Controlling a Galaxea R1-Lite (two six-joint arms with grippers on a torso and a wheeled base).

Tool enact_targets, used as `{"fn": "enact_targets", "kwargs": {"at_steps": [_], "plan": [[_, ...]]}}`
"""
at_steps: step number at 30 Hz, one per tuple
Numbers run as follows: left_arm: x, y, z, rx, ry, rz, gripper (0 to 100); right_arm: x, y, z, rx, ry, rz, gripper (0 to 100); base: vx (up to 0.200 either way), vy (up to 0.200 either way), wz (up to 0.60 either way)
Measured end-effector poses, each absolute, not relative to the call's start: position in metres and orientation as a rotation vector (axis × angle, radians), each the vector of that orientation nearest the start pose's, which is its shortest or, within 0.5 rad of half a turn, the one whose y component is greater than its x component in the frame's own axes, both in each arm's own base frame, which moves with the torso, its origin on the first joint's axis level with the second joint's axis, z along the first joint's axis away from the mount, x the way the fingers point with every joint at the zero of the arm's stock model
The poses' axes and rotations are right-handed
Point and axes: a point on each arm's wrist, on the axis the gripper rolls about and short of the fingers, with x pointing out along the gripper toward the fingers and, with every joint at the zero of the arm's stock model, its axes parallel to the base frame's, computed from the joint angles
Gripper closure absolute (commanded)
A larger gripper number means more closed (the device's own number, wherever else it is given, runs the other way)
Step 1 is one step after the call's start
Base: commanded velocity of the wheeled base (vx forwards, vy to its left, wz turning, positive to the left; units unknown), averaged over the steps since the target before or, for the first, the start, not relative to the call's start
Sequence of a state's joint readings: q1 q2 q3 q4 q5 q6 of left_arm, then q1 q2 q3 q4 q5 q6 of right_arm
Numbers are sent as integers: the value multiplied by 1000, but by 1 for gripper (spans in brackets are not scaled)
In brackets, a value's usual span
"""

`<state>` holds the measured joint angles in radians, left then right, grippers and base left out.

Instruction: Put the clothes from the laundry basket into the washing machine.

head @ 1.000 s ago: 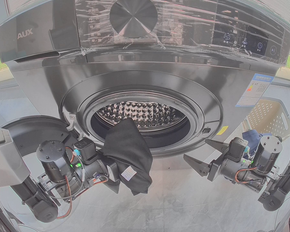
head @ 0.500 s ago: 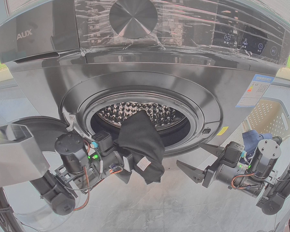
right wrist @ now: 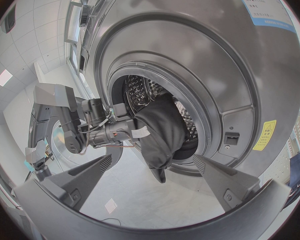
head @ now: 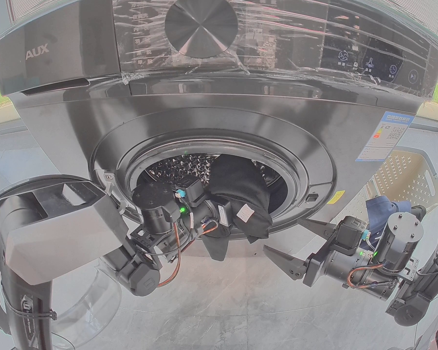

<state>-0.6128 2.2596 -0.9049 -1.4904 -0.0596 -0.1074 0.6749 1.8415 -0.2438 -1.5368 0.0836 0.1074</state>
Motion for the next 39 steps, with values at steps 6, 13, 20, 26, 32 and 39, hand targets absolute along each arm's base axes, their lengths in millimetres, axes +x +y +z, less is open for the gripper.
{"fn": "enact_targets", "kwargs": {"at_steps": [6, 13, 20, 26, 32, 39], "plan": [[353, -243, 90, -148, -83, -665, 100, 196, 161, 106, 83, 102, 760, 0, 0, 0, 0], [389, -251, 94, -155, -91, -637, 100, 196, 162, 105, 83, 107, 762, 0, 0, 0, 0], [422, -253, 88, -147, -59, -598, 100, 196, 162, 103, 81, 114, 763, 0, 0, 0, 0], [441, -259, 96, -153, -75, -570, 100, 197, 163, 102, 80, 116, 762, 0, 0, 0, 0], [458, -264, 100, -164, -103, -530, 100, 197, 163, 102, 80, 116, 762, 0, 0, 0, 0], [469, -263, 99, -204, -100, -486, 0, 197, 163, 102, 80, 118, 762, 0, 0, 0, 0]]}}
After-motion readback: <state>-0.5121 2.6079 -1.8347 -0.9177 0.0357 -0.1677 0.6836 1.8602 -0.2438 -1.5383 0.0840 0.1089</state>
